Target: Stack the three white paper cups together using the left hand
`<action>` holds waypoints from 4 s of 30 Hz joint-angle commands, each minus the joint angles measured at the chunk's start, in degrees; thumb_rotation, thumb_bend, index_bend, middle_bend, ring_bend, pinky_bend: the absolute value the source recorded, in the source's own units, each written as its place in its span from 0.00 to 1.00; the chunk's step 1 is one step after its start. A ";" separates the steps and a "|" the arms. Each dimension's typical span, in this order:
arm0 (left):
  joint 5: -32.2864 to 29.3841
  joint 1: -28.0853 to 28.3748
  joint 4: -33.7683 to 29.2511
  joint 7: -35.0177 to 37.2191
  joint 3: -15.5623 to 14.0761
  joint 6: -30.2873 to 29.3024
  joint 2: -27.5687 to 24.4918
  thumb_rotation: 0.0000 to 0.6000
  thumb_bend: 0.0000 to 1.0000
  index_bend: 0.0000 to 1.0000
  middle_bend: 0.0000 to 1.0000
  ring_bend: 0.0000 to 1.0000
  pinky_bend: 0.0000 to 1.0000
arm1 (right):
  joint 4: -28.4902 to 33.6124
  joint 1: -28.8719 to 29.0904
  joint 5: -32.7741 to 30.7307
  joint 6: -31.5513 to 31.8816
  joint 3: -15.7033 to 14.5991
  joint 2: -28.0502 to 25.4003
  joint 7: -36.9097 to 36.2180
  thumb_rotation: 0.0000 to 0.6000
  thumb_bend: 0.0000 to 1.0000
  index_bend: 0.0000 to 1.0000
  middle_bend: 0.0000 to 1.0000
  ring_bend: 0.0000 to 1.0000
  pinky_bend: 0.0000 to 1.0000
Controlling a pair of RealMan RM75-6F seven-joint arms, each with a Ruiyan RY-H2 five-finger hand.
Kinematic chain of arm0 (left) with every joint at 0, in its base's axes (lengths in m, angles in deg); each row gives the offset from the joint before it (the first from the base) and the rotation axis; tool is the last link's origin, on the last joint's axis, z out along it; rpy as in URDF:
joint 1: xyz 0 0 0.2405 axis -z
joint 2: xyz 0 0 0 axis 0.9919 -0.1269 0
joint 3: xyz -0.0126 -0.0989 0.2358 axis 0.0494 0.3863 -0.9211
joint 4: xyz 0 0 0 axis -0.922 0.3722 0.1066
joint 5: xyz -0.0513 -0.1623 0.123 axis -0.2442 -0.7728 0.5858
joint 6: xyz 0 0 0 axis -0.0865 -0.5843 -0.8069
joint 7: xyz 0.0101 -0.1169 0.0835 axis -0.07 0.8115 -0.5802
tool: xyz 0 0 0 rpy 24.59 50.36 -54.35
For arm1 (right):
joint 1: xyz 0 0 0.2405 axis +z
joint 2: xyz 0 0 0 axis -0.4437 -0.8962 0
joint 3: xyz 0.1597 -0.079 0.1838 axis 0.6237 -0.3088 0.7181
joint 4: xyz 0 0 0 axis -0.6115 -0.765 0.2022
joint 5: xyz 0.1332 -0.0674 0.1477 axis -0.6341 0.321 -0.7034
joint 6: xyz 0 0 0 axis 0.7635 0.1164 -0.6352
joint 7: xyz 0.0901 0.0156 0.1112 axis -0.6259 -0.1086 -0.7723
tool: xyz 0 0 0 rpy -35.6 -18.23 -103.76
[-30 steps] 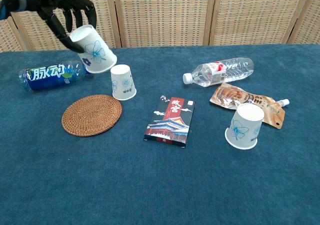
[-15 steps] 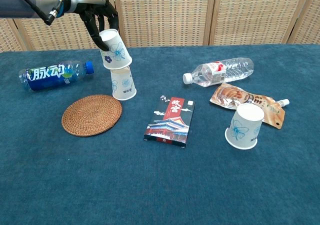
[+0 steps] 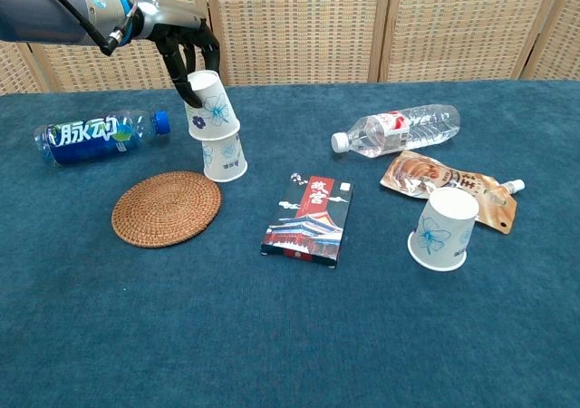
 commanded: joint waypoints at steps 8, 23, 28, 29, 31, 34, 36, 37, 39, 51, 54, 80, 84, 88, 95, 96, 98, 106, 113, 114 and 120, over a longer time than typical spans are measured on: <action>3.62 -1.00 -6.04 3.62 -0.18 -0.46 -3.61 1.00 0.00 0.00 0.00 0.00 0.14 | 0.15 -0.03 0.04 -0.15 -0.12 -0.03 0.12 1.00 0.00 0.00 0.00 0.00 0.00; 41.53 -5.36 -27.10 13.18 -0.27 -10.04 -6.97 1.00 0.00 0.00 0.00 0.02 0.16 | 0.89 -0.06 0.40 -0.11 -0.30 -0.30 0.43 1.00 0.00 0.00 0.00 0.00 0.00; 43.68 0.55 -23.07 8.83 0.21 -5.82 -0.77 1.00 0.00 0.00 0.00 0.03 0.16 | 0.95 0.00 -0.11 -0.48 -0.01 -0.70 -0.43 1.00 0.00 0.00 0.00 0.00 0.00; 43.28 1.83 -22.25 7.61 0.58 -4.87 0.44 1.00 0.00 0.00 0.00 0.03 0.16 | 0.96 -0.01 -0.29 -0.51 0.13 -0.85 -0.77 1.00 0.00 0.00 0.00 0.00 0.00; 42.27 4.64 -19.89 4.58 1.28 -3.12 3.37 1.00 0.00 0.00 0.00 0.03 0.16 | 0.90 0.00 -0.77 -0.62 0.55 -1.25 -1.77 1.00 0.00 0.00 0.00 0.00 0.00; 40.10 8.68 -15.40 0.18 1.82 -0.40 7.64 1.00 0.00 0.00 0.00 0.03 0.16 | 0.25 -0.04 -2.04 -1.20 1.16 -1.69 -3.45 1.00 0.00 0.00 0.00 0.00 0.00; 38.23 10.01 -13.45 -1.45 1.91 0.51 9.26 1.00 0.00 0.00 0.00 0.03 0.16 | -0.16 -0.02 -2.68 -1.71 1.36 -1.83 -4.15 1.00 0.00 0.00 0.00 0.00 0.00; 37.37 10.63 -12.45 -2.22 1.93 0.80 10.08 1.00 0.00 0.00 0.00 0.03 0.16 | -0.40 0.00 -2.97 -1.97 1.44 -1.90 -4.48 1.00 0.00 0.00 0.00 0.00 0.00; 36.46 11.34 -11.10 -3.20 1.86 1.00 11.08 1.00 0.00 0.00 0.00 0.03 0.16 | -0.66 0.00 -3.28 -2.22 1.53 -1.96 -4.82 1.00 0.00 0.00 0.00 0.00 0.00; 32.54 15.17 1.98 -2.91 0.91 2.20 21.80 1.00 0.00 0.02 0.00 0.03 0.16 | -1.53 -0.65 -4.78 -2.04 2.19 -2.23 -6.26 1.00 0.00 0.00 0.00 0.00 0.00; 31.69 16.96 7.07 -2.41 1.09 3.66 25.77 1.00 0.00 0.06 0.00 0.04 0.17 | -1.95 -0.48 -5.15 -2.62 2.30 -2.15 -6.40 1.00 0.00 0.00 0.00 0.00 0.00; 23.42 14.13 -2.71 -6.82 4.86 -4.36 12.30 1.00 0.27 0.68 0.51 0.46 0.49 | -1.03 -0.33 -3.23 -2.00 1.60 -1.59 -4.26 1.00 0.00 0.00 0.00 0.00 0.00; 17.43 12.22 -5.36 -9.18 4.44 -5.29 6.49 1.00 0.26 0.67 0.50 0.46 0.48 | -0.74 -0.18 -2.75 -2.03 1.31 -1.39 -3.54 1.00 0.00 0.00 0.00 0.00 0.00; 6.77 9.19 -7.06 -10.09 3.51 -5.60 -0.87 1.00 0.26 0.65 0.48 0.46 0.48 | -0.36 0.05 -2.15 -2.11 0.96 -1.10 -2.54 1.00 0.00 0.00 0.00 0.00 0.00; -10.31 8.95 -10.02 -13.16 -1.70 -3.63 -10.30 1.00 0.25 0.61 0.46 0.43 0.42 | 0.33 0.52 -1.06 -2.27 0.38 -0.66 -0.83 1.00 0.00 0.00 0.00 0.00 0.00; -12.14 8.80 -9.99 -13.03 -2.40 -3.61 -10.93 1.00 0.24 0.61 0.46 0.43 0.41 | 0.54 0.62 -0.68 -2.20 0.23 -0.54 -0.41 1.00 0.00 0.00 0.00 0.00 0.00; -15.55 8.98 -9.80 -12.74 -3.76 -2.82 -11.61 1.00 0.24 0.61 0.46 0.41 0.40 | 0.94 0.71 -0.26 -1.98 0.09 -0.40 0.19 1.00 0.00 0.00 0.00 0.00 0.00; -18.89 9.18 -7.22 -10.54 -6.98 -0.65 -9.88 1.00 0.24 0.61 0.46 0.40 0.39 | 1.75 0.87 0.26 -1.62 -0.05 -0.35 1.04 1.00 0.00 0.00 0.00 0.00 0.00; -21.05 10.76 -7.44 -10.35 -8.96 -1.34 -8.98 1.00 0.24 0.60 0.46 0.39 0.39 | 1.92 0.74 0.04 -1.50 -0.06 -0.55 0.72 1.00 0.00 0.00 0.00 0.00 0.00; -21.86 11.13 -7.22 -10.57 -9.41 -1.26 -8.64 1.00 0.24 0.60 0.46 0.39 0.39 | 1.95 0.72 0.04 -1.50 -0.09 -0.58 0.69 1.00 0.00 0.00 0.00 0.00 0.00; -23.73 12.11 -5.80 -10.13 -10.31 -1.36 -6.30 1.00 0.22 0.60 0.45 0.39 0.36 | 2.09 0.61 0.19 -1.26 -0.15 -0.79 0.48 1.00 0.00 0.00 0.00 0.00 0.00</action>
